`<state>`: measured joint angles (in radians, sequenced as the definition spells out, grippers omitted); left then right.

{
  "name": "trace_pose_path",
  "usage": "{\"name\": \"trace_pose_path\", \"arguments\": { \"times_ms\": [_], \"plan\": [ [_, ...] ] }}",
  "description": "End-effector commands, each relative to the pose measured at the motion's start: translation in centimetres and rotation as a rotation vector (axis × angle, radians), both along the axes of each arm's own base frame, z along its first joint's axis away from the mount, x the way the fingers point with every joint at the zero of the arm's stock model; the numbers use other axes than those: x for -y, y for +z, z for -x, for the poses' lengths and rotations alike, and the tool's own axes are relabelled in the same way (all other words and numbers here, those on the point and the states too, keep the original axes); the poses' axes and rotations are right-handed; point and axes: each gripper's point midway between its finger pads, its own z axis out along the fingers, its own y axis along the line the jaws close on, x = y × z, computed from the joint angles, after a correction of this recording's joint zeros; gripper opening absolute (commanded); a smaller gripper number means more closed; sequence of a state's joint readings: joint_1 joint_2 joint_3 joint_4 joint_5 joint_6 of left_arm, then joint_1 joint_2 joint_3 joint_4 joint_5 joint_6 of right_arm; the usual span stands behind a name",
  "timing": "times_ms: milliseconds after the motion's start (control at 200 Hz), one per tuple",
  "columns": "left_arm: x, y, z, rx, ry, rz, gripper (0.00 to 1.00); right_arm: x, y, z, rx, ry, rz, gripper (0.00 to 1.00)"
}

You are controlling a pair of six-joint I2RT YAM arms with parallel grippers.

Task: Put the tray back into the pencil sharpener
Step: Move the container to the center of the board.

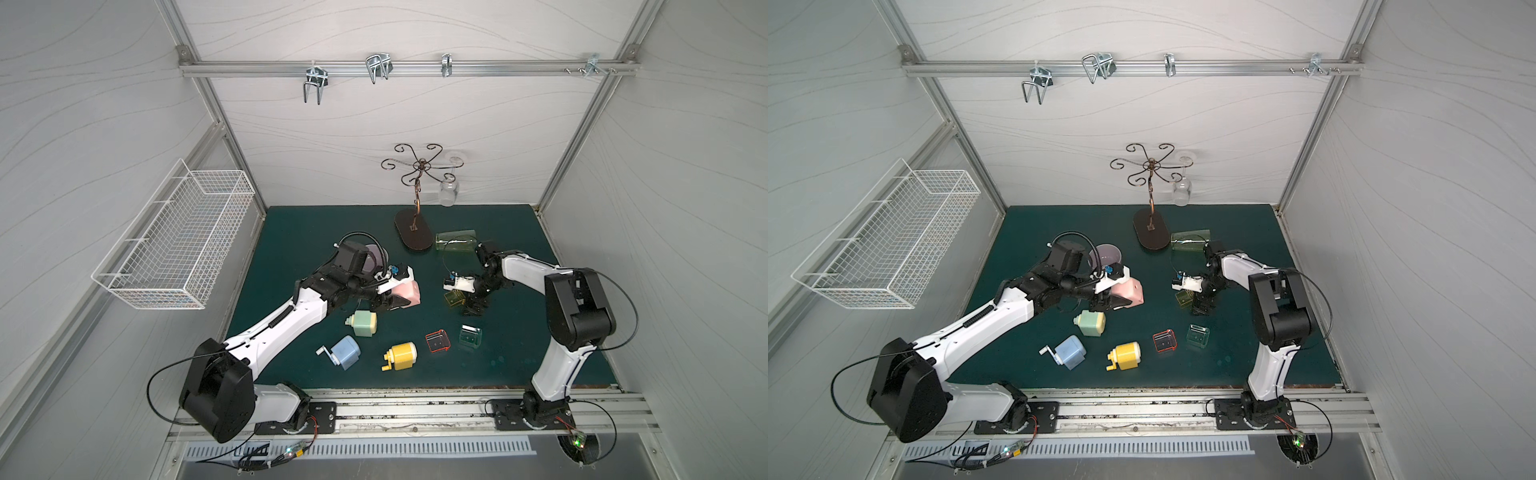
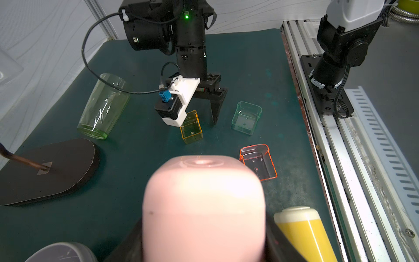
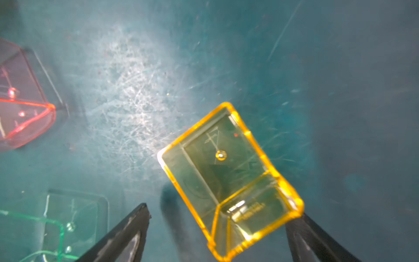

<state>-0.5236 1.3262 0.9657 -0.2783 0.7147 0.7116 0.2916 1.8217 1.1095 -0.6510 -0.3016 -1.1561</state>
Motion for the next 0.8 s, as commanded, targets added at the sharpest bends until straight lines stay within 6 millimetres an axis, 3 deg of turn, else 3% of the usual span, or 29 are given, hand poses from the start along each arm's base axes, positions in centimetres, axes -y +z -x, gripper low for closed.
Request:
{"name": "trace_pose_path", "arguments": {
  "times_ms": [0, 165, 390, 495, 635, 795],
  "plan": [
    [0.3, 1.8, -0.5, 0.093, -0.02, 0.044, 0.0, -1.3, 0.2, 0.9, -0.005, 0.01, -0.01, 0.91],
    [0.4, 1.8, -0.6, 0.093, -0.012, 0.041, 0.0, -3.6, 1.0, 1.1, -0.015, 0.015, -0.041, 0.89],
    [0.3, 1.5, -1.1, 0.098, 0.004, 0.026, 0.0, -4.5, 2.4, 2.7, -0.059, 0.019, -0.07, 0.87],
    [0.3, 1.4, -1.4, 0.106, 0.008, 0.017, 0.0, -3.3, 2.8, 2.7, -0.03, -0.008, -0.049, 0.88],
    [0.4, 1.5, -1.7, 0.109, 0.012, 0.015, 0.0, -0.2, 2.1, 0.9, 0.037, -0.115, 0.047, 0.9],
    [0.5, 1.7, -1.9, 0.112, 0.01, 0.019, 0.0, 0.9, 1.3, 1.5, 0.048, -0.124, 0.084, 0.95]
  ]
}}
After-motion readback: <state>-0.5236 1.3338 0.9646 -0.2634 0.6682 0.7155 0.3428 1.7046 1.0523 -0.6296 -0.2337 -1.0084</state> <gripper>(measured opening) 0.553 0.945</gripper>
